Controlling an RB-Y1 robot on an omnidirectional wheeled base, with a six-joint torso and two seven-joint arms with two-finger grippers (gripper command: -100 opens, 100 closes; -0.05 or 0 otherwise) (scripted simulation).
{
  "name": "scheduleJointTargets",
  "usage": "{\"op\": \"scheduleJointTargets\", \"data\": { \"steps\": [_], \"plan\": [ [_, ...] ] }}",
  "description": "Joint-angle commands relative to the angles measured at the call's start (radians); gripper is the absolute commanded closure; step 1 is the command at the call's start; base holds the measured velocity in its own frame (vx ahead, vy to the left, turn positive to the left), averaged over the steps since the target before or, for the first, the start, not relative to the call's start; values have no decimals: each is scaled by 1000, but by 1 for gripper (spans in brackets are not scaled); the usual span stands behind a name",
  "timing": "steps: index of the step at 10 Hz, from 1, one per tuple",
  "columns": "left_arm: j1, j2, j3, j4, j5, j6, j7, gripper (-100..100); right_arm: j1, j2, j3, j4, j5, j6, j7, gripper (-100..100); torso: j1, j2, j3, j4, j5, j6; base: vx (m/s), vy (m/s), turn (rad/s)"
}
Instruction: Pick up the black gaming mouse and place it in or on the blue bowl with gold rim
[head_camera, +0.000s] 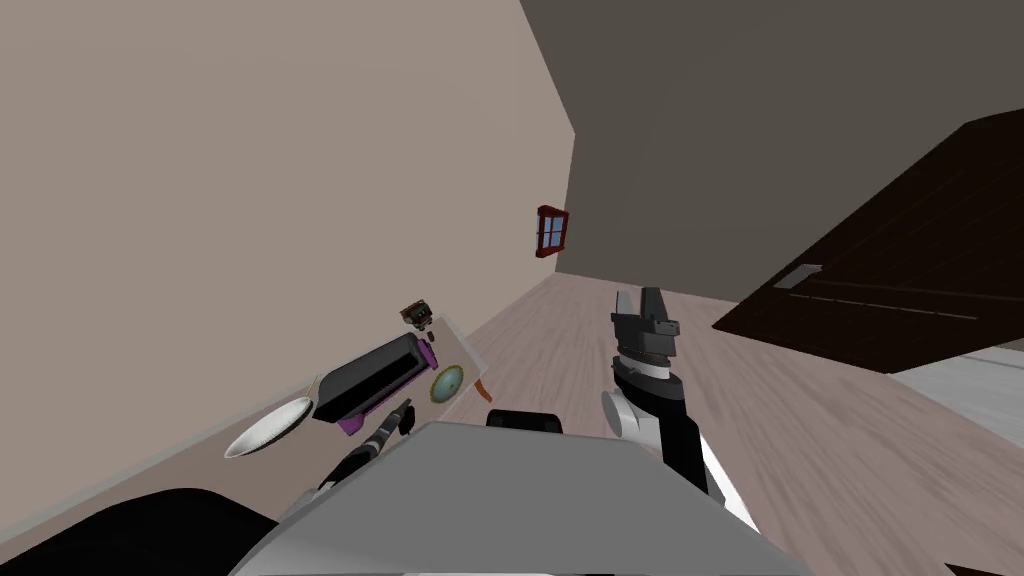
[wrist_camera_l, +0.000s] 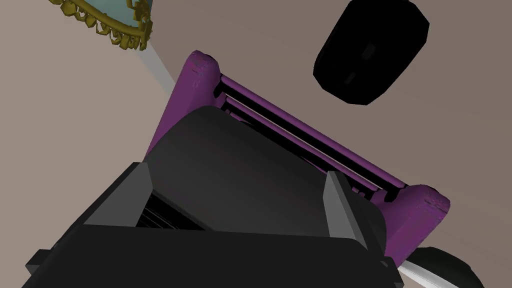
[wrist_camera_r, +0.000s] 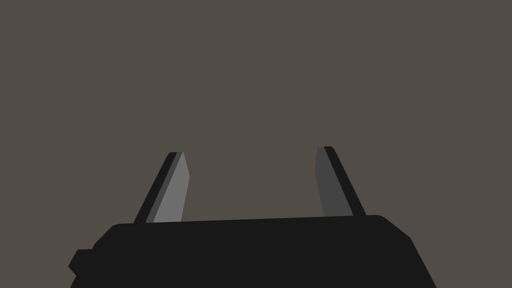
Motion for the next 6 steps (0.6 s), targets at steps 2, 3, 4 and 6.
{"op": "scheduleJointTargets", "data": {
  "steps": [2, 3, 4, 6],
  "plan": [
    [1, 11, -1, 65, -26, 3, 12, -100, 0, 0, 0, 0, 0, 0, 0, 0, 0, -1, 0, 0, 0, 1, 33, 30, -186],
    [-1, 20, -4, 100, -47, 8, 24, -100, 0, 0, 0, 0, 0, 0, 0, 0, 0, 0, 0, 0, 0, 0, 26, 30, -232],
    [-1, 20, -4, 111, -47, 8, 24, -100, 0, 0, 0, 0, 0, 0, 0, 0, 0, 0, 0, 0, 0, 0, 24, 34, -99],
    [-2, 28, -8, 150, -69, 12, 36, -100, 0, 0, 0, 0, 0, 0, 0, 0, -1, 0, 0, 0, 0, -1, 14, 16, -68]
  ]
}}
